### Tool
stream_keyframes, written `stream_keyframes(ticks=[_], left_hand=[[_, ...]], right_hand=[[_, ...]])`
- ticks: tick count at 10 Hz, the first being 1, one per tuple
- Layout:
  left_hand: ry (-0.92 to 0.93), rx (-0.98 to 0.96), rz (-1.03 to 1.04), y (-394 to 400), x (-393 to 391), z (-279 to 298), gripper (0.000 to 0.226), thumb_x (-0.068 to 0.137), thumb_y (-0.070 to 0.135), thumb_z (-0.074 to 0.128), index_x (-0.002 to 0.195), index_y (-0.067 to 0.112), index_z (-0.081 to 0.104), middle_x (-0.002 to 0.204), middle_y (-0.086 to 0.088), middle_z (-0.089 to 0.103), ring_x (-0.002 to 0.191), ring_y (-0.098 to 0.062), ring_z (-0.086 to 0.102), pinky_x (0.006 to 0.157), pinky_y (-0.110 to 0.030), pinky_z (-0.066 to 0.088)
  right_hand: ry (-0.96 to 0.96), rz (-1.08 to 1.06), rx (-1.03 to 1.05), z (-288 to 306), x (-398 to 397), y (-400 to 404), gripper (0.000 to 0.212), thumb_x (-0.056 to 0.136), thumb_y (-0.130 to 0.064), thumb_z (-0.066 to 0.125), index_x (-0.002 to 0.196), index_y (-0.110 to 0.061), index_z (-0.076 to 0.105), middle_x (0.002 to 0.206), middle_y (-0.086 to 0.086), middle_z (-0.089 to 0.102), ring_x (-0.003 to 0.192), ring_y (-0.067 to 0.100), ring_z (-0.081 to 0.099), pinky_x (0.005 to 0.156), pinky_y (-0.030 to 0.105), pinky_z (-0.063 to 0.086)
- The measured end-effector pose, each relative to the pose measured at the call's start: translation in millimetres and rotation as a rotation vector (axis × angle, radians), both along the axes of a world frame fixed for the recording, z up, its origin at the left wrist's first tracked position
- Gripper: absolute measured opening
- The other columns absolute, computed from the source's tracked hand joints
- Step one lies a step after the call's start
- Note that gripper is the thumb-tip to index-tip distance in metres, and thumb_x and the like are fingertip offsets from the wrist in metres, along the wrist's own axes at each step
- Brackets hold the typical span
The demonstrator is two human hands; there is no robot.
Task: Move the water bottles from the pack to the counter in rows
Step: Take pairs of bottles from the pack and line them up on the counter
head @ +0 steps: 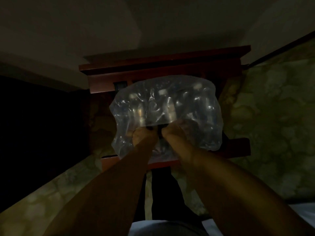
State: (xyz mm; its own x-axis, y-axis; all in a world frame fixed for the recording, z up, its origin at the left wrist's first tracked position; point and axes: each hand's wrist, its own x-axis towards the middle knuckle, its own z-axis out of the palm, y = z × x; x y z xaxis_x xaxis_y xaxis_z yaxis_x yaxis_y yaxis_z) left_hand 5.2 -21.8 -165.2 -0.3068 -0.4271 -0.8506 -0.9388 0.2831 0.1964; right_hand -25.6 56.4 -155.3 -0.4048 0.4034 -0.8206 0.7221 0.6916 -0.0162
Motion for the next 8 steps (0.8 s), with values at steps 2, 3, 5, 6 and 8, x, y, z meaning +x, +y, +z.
stream_keyframes(ticks=[2,3,5,6,8], left_hand=[[0.0,-0.021,-0.128,-7.0,9.8,-2.0,0.031,0.092,0.018,0.058,0.114,-0.003,0.066,0.117,-0.019,0.066,0.111,-0.033,0.062,0.089,-0.034,0.049],[-0.003,-0.046,-0.144,-10.3,12.3,-5.5,0.031,0.091,0.024,0.061,0.109,0.001,0.068,0.111,-0.012,0.069,0.105,-0.028,0.066,0.086,-0.031,0.051],[0.034,0.112,-0.069,-9.6,18.8,-4.4,0.038,0.087,0.035,0.067,0.108,0.003,0.07,0.108,-0.017,0.07,0.102,-0.031,0.067,0.088,-0.035,0.054],[0.025,0.249,0.096,-10.8,19.0,9.6,0.016,0.088,0.02,0.068,0.088,0.004,0.069,0.084,-0.013,0.068,0.076,-0.024,0.066,0.065,-0.025,0.058],[0.085,0.595,0.386,-21.0,8.6,45.7,0.019,0.092,0.009,0.059,0.073,0.012,0.061,0.052,-0.004,0.056,0.042,-0.012,0.052,0.047,-0.023,0.041]], right_hand=[[0.055,0.044,-0.076,-20.7,12.6,5.5,0.064,0.085,-0.029,0.067,0.139,-0.008,0.038,0.141,0.015,0.048,0.13,0.033,0.048,0.101,0.039,0.044],[0.063,0.095,-0.204,-8.7,15.2,3.0,0.064,0.092,-0.038,0.058,0.143,-0.005,0.038,0.145,0.017,0.043,0.136,0.034,0.04,0.11,0.041,0.036],[0.039,-0.209,-0.393,15.7,19.1,1.4,0.03,0.086,-0.035,0.064,0.102,-0.01,0.069,0.111,0.011,0.07,0.101,0.029,0.066,0.088,0.036,0.055],[-0.008,-0.315,-0.423,28.1,16.6,5.5,0.018,0.084,-0.03,0.066,0.074,-0.016,0.064,0.092,0.01,0.07,0.09,0.028,0.068,0.089,0.041,0.057],[-0.12,-0.583,-0.579,80.1,2.3,14.4,0.018,0.093,-0.022,0.058,0.075,-0.017,0.056,0.08,0.002,0.054,0.074,0.014,0.051,0.093,0.035,0.047]])
